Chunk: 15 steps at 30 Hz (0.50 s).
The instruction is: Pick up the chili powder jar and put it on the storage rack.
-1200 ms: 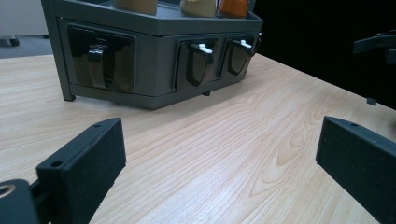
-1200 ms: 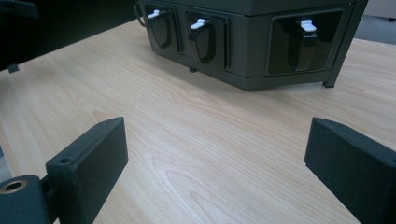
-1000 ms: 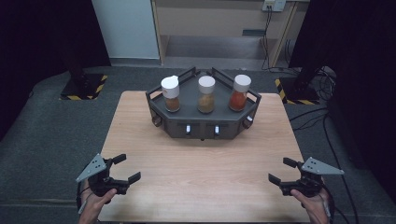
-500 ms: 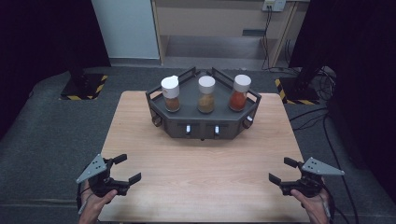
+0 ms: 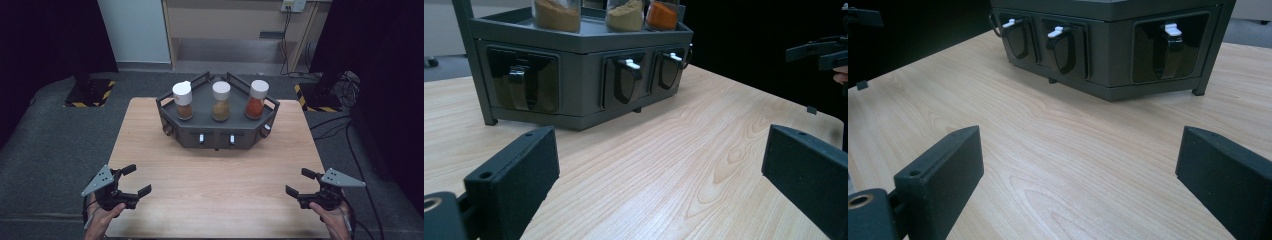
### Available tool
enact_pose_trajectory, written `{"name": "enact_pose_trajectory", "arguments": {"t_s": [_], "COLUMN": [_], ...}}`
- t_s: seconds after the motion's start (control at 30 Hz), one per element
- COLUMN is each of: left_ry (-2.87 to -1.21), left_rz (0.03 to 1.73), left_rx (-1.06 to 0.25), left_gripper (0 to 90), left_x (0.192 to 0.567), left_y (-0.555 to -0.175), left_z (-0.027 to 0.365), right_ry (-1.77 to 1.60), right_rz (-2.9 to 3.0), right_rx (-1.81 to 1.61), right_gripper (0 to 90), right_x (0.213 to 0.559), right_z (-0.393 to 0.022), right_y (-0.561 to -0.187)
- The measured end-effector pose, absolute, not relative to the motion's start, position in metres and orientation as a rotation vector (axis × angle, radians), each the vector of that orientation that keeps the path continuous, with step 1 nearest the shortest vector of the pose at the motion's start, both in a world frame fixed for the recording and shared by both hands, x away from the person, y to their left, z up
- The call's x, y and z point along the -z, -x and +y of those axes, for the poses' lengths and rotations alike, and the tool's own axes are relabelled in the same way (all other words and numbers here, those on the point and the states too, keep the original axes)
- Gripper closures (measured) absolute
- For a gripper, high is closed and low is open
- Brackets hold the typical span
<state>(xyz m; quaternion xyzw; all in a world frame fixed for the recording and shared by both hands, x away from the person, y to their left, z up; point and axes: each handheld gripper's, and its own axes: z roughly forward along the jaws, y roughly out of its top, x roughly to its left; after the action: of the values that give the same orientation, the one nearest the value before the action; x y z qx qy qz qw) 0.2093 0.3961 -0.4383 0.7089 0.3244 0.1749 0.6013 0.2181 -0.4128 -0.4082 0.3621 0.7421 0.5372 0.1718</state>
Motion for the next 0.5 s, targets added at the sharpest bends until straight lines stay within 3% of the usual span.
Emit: {"name": "enact_pose_trajectory", "arguments": {"t_s": [0.5], "left_ry": [-1.645], "left_rz": [0.745], "left_rx": [-0.402], "left_gripper": [0.4], "left_x": [0.4382], "left_y": [-0.2100], "left_z": [0.3952], "right_ry": [-1.023], "right_rz": [2.105], "right_rx": [-1.536], "right_gripper": [5.4], "right_x": [0.4102], "right_z": [-0.4131], "right_y": [-0.2184]}}
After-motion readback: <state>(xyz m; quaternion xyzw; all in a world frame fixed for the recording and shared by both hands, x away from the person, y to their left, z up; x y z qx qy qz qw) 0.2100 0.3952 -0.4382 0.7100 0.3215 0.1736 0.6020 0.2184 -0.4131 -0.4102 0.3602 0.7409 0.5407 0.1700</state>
